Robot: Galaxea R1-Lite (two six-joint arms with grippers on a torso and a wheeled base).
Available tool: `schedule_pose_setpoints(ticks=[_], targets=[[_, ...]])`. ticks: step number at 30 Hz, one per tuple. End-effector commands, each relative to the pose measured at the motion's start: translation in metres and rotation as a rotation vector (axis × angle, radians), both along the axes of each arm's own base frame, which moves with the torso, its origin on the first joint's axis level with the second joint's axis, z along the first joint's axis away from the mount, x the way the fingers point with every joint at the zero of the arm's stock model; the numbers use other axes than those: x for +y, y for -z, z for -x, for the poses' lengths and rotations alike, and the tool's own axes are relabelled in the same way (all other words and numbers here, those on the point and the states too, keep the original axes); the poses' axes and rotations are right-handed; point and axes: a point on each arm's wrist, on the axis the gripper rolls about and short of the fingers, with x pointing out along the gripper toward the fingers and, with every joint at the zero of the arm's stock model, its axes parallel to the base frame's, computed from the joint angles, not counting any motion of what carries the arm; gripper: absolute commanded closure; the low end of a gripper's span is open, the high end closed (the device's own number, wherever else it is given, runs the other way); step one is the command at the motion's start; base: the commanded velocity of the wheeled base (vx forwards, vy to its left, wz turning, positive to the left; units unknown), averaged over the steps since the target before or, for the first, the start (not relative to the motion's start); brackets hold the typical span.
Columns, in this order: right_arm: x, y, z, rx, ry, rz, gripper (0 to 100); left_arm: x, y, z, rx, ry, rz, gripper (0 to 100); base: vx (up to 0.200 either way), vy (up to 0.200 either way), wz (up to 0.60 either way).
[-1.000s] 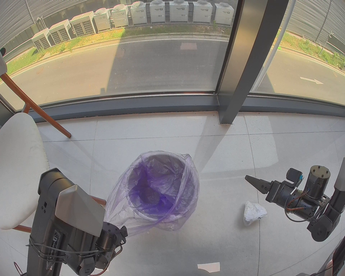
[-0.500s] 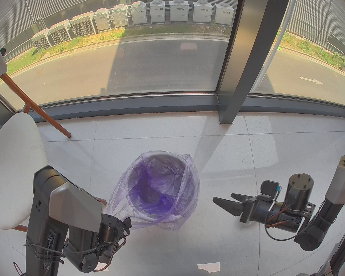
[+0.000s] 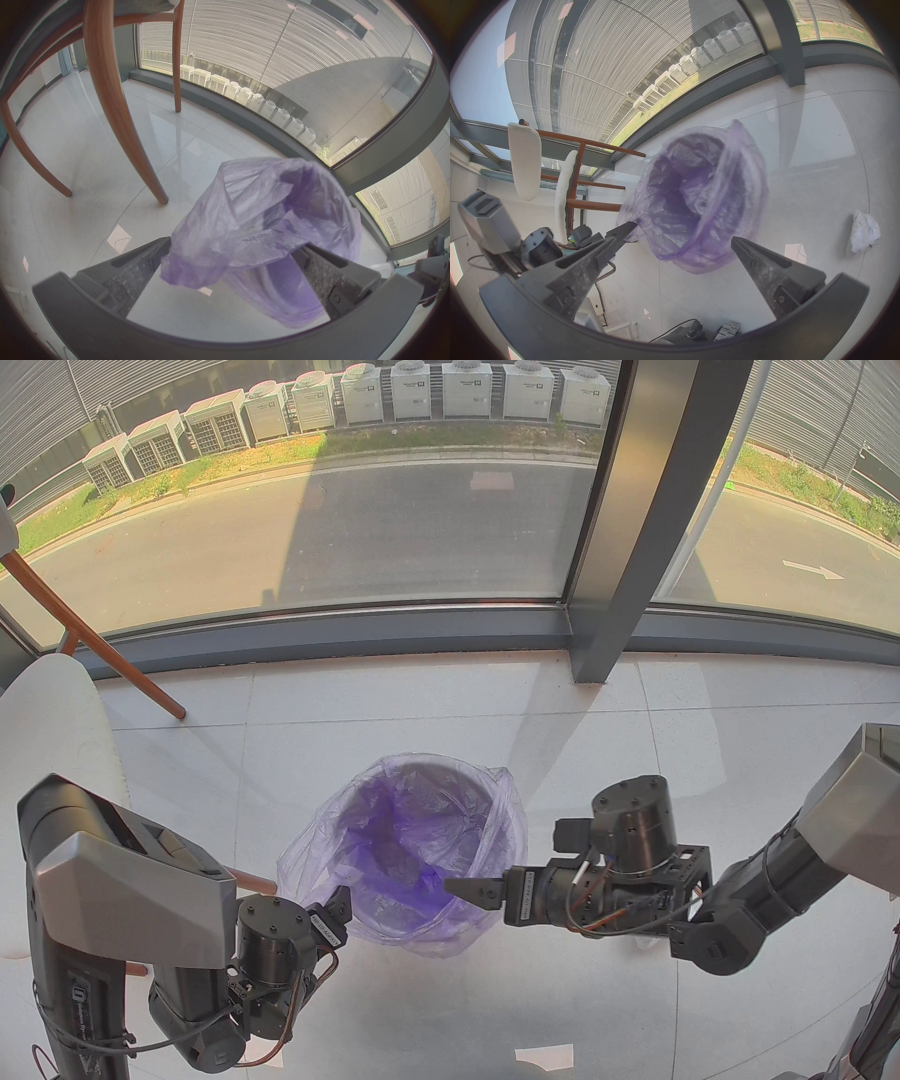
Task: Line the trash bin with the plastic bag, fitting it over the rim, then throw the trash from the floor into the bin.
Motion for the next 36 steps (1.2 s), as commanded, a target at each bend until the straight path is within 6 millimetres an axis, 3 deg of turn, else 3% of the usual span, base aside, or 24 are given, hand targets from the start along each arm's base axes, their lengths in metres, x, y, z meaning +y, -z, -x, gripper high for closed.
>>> schedule_pose_setpoints(ticks=[1, 10, 33, 34, 36], targets=[[0.039, -0.006, -0.014, 0.015, -0.014, 0.032, 0, -0.003, -0.032, 0.013, -0.093, 0.015, 0.056, 0, 0.000, 0.000, 0.00], [0.051, -0.002, -0.027, 0.069, 0.024, 0.118, 0, -0.006, -0.031, 0.016, -0.089, 0.028, 0.057, 0, 0.000, 0.000, 0.00], [0.063, 0.034, -0.048, 0.083, 0.072, 0.163, 0, -0.007, -0.031, 0.014, -0.099, 0.002, 0.077, 0, 0.000, 0.000, 0.00], [0.064, 0.035, -0.049, 0.084, 0.073, 0.162, 100, -0.006, -0.031, 0.013, -0.099, -0.001, 0.077, 0, 0.000, 0.000, 0.00], [0.066, 0.035, -0.051, 0.079, 0.074, 0.159, 100, -0.005, -0.032, 0.013, -0.099, -0.004, 0.077, 0, 0.000, 0.000, 0.00]])
